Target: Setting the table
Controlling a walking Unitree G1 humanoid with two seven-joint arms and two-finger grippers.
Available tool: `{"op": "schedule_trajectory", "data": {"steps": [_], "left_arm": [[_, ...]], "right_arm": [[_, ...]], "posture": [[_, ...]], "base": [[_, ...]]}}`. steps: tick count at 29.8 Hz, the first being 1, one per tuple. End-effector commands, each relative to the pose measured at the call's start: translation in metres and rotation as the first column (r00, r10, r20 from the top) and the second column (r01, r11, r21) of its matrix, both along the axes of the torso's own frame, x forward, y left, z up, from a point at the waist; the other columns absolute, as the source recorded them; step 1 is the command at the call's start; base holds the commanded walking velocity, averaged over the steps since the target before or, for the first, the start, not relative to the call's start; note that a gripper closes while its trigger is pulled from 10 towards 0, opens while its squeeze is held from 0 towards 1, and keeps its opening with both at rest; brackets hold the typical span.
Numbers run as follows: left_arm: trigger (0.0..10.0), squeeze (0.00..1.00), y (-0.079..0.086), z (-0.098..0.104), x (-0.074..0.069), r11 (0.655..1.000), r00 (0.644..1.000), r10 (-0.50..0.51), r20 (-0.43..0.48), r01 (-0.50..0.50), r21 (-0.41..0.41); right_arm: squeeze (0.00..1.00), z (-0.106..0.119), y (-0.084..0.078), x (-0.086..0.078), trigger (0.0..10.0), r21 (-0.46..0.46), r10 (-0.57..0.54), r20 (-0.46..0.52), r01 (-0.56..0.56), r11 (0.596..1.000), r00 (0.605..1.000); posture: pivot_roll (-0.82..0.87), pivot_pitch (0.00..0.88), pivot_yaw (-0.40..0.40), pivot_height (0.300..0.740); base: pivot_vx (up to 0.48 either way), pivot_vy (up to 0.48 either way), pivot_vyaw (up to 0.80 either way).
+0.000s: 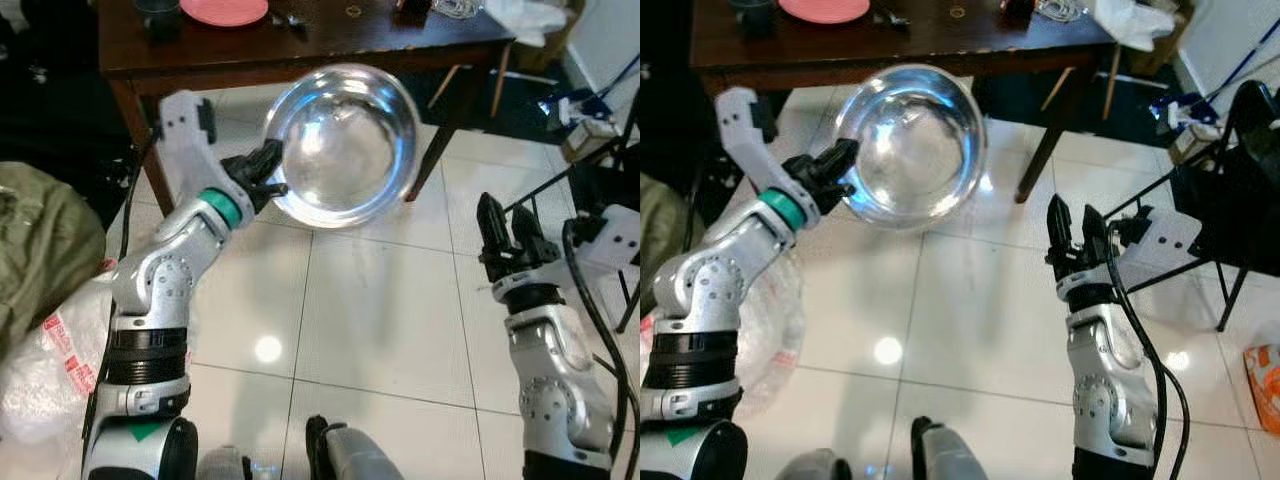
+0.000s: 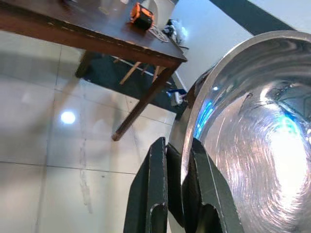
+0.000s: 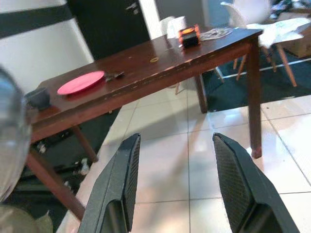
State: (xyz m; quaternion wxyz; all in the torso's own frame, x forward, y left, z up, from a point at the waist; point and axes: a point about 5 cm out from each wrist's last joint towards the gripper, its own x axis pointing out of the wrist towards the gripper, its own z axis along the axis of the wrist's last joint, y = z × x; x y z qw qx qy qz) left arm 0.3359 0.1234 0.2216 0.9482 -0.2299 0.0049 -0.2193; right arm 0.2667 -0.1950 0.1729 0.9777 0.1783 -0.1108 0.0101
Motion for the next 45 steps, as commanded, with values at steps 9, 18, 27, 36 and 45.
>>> {"op": "schedule_trajectory", "data": {"steps": [9,18,27,36,45], "left_arm": [[10.0,0.0,-0.002,0.007,-0.002,0.997,0.995,-0.009,0.103,0.001,0.083],[10.0,0.0,0.004,0.015,0.0,0.97,0.971,0.094,0.221,-0.14,0.199],[10.0,0.0,0.055,-0.001,-0.006,0.923,0.941,0.315,0.125,-0.334,0.189],[10.0,0.0,0.094,-0.027,-0.026,0.925,0.931,0.363,-0.032,-0.356,0.132],[10.0,0.0,0.093,-0.021,-0.021,0.901,0.9,0.434,-0.04,-0.434,0.013]], "right_arm": [[0.0,0.005,0.011,0.001,10.0,-0.045,0.042,0.017,-0.042,0.998,0.999],[0.0,0.015,0.041,0.004,10.0,-0.111,0.167,0.052,-0.161,0.981,0.985],[0.0,0.016,0.029,0.008,10.0,-0.101,0.134,0.048,-0.128,0.987,0.99],[0.0,0.018,0.011,0.009,10.0,-0.121,0.094,0.037,-0.088,0.989,0.995],[0.0,0.019,0.005,0.011,10.0,-0.128,0.083,0.035,-0.078,0.989,0.996]], "posture": [[0.1,0.065,-0.017,0.74],[0.1,0.064,-0.025,0.74],[0.12,0.064,-0.061,0.74],[0.12,0.063,-0.098,0.74],[0.12,0.048,-0.121,0.74]], "base": [[0.0,0.0,0.0],[0.0,0.0,0.0],[0.0,0.0,0.0],[0.0,0.0,0.0],[0.0,0.0,0.0]]}}
